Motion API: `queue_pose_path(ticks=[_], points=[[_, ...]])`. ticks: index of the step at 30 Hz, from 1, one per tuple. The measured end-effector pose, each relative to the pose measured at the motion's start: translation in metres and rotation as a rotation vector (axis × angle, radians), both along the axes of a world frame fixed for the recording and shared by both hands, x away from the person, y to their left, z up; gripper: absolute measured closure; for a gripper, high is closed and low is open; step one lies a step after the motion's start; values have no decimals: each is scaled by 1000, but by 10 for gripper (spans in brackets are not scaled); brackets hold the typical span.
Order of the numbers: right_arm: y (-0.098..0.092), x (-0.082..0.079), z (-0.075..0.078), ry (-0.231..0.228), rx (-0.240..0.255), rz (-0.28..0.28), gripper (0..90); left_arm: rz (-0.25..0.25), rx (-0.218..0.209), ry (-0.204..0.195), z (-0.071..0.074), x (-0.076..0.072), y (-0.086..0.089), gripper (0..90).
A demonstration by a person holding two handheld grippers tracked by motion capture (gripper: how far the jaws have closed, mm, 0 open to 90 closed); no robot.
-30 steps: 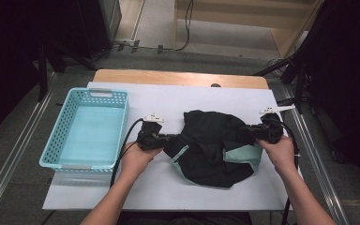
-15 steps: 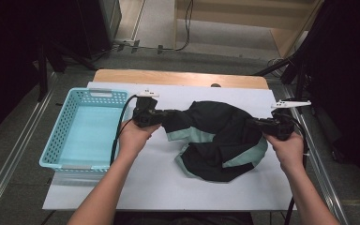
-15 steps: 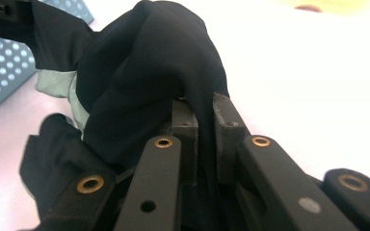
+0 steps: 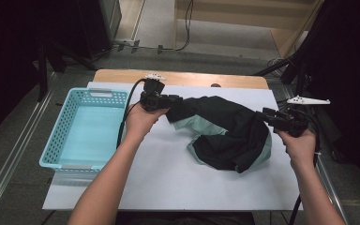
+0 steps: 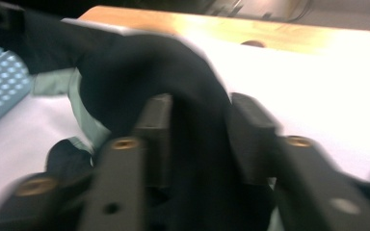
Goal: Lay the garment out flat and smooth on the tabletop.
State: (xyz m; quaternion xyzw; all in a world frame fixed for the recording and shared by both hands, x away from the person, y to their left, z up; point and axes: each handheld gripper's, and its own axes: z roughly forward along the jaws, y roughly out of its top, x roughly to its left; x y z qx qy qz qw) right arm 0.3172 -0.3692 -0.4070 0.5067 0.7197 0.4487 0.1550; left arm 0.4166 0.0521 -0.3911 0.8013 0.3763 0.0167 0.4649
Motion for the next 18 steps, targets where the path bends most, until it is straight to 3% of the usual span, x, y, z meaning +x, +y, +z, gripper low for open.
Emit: queue_pose_path(ticks=[1,2,3,7,12,18], points=[[0,0,0,0,0,0,457,-8,13,0,-3,-1,-1,654],[3,-3,0,-18,-41,13,450,-38,27,21,-8,-1,-4,575],[5,-3,0,-18,-45,30,448,-47,31,32,-11,-2,-5,561],[20,-1,-7,22,-48,82,438,-63,20,52,-16,-7,-4,536],[38,4,-16,71,-58,136,426,-63,26,49,-20,-15,0,503],[54,11,-23,86,-77,188,399,-74,8,48,-24,-26,7,454]])
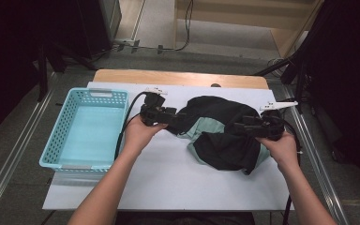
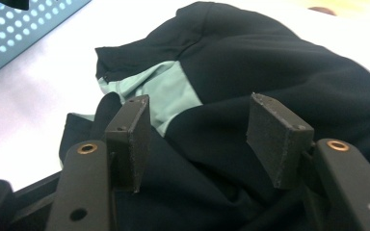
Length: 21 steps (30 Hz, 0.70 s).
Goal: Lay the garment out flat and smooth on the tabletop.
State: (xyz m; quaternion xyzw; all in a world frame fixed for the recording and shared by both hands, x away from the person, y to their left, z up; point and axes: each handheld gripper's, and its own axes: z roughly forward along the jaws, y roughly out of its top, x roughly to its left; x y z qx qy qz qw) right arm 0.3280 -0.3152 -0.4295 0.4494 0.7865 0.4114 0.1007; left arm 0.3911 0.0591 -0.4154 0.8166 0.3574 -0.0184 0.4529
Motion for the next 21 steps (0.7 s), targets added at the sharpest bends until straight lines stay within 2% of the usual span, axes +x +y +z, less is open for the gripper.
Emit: queue_pose_path(ticks=[2,4,9,12,16,21], points=[[2,1,-1,-4,-6,11,401,-1,4,-4,-1,-2,1,445],[9,3,-3,-9,-30,26,401,-1,30,-17,-1,-6,1,434],[17,11,-5,31,-15,47,382,-20,14,-26,-2,-15,4,410],[21,13,-4,32,-21,58,374,-29,1,-34,-4,-20,7,400],[32,20,-2,42,-18,73,371,-27,-9,-22,-7,-22,12,383],[43,23,-5,44,-15,90,370,-33,-2,-20,-9,-23,15,375]])
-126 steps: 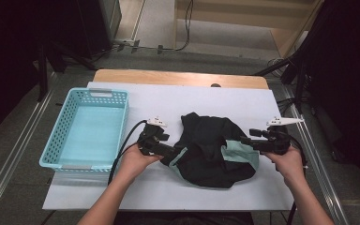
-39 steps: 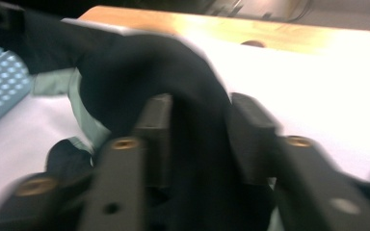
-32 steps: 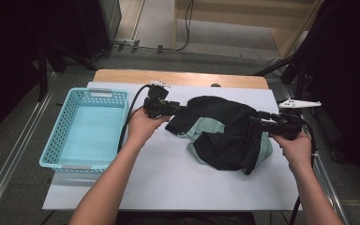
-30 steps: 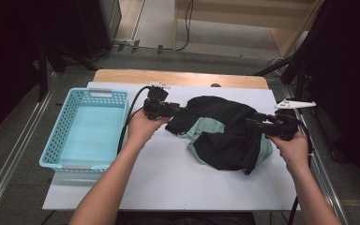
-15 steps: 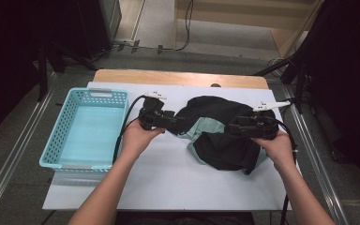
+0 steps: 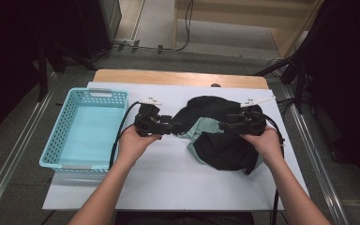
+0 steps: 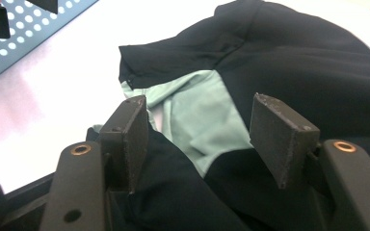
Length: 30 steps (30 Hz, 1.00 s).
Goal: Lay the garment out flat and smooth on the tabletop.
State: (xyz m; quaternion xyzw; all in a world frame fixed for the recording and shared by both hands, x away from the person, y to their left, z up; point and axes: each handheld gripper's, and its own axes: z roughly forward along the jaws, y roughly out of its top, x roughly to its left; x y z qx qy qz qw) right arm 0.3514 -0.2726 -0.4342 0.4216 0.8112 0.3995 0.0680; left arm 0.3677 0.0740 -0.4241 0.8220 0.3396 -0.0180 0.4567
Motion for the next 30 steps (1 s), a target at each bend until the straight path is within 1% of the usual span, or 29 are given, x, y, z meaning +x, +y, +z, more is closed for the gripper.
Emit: queue_pose_path(ticks=[2,6,10,13,15,18,20,23,28,30], points=[[6,2,-3,6,-13,11,370,-7,-6,0,-1,-2,1,373],[8,3,-6,14,-8,20,370,-11,-3,-4,-1,-4,1,373],[9,-1,-9,15,-11,32,363,-11,-5,-4,-3,-5,3,373],[9,-6,-17,33,3,41,342,-13,5,-8,-4,-6,4,373],[8,-9,-21,41,-8,42,342,-12,9,-9,-5,-7,4,373],[7,-11,-26,45,-12,43,336,-19,12,-8,-6,-7,4,373],[7,-14,-29,56,-13,45,327,-17,13,-6,-8,-7,4,373],[8,-17,-35,55,-36,63,316,-24,22,-1,-9,-7,4,373],[8,-20,-46,84,-54,60,316,-24,25,-3,-10,-7,6,373],[9,-20,-51,86,-67,66,316,-22,23,2,-10,-7,6,373]])
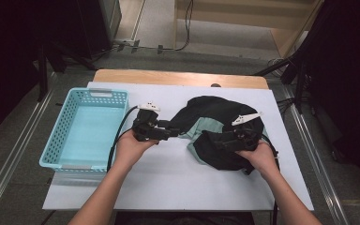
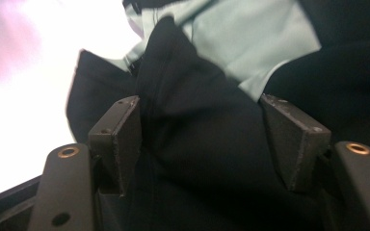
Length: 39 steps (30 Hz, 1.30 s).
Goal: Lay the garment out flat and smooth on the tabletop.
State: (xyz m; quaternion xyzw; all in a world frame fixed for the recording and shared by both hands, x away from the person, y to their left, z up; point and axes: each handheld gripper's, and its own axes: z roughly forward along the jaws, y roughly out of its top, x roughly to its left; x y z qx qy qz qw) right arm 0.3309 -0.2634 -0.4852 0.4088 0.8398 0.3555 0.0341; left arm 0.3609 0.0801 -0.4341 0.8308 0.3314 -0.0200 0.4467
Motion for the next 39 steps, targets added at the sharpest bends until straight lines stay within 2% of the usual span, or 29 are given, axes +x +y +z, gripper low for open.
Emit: queue_pose_path(ticks=[5,10,13,18,20,22,24,27,28,29,30,33,36,39], points=[[3,-2,-7,6,-34,11,316,3,-3,4,0,0,1,374],[-4,-15,-6,6,-5,16,313,12,-14,-5,1,0,7,374],[-6,-24,-9,-3,-11,34,283,22,-27,8,0,2,9,375],[-5,-24,-19,-25,-15,42,285,19,-16,-2,0,1,8,375],[-5,-26,-22,-55,-15,36,334,21,-19,-2,0,1,8,375],[-2,-30,-24,-103,-58,36,425,21,-20,-1,0,2,9,375],[0,-30,-23,-105,-86,30,561,21,-20,-1,0,1,8,375],[1,-28,-21,-50,-92,15,732,19,-16,-4,0,1,9,376],[2,-25,-19,7,-72,19,758,20,-16,-4,0,2,9,376],[3,-21,-18,122,-35,6,767,21,-18,-4,0,2,9,376],[5,-19,-17,183,-27,10,768,23,-18,-3,-1,2,10,376],[15,-23,-14,173,-61,38,769,25,-19,-4,0,3,12,377],[22,-27,-8,184,-35,49,769,31,-24,-7,0,4,13,380],[27,-30,-1,169,-8,70,769,35,-25,-8,1,4,14,381]])
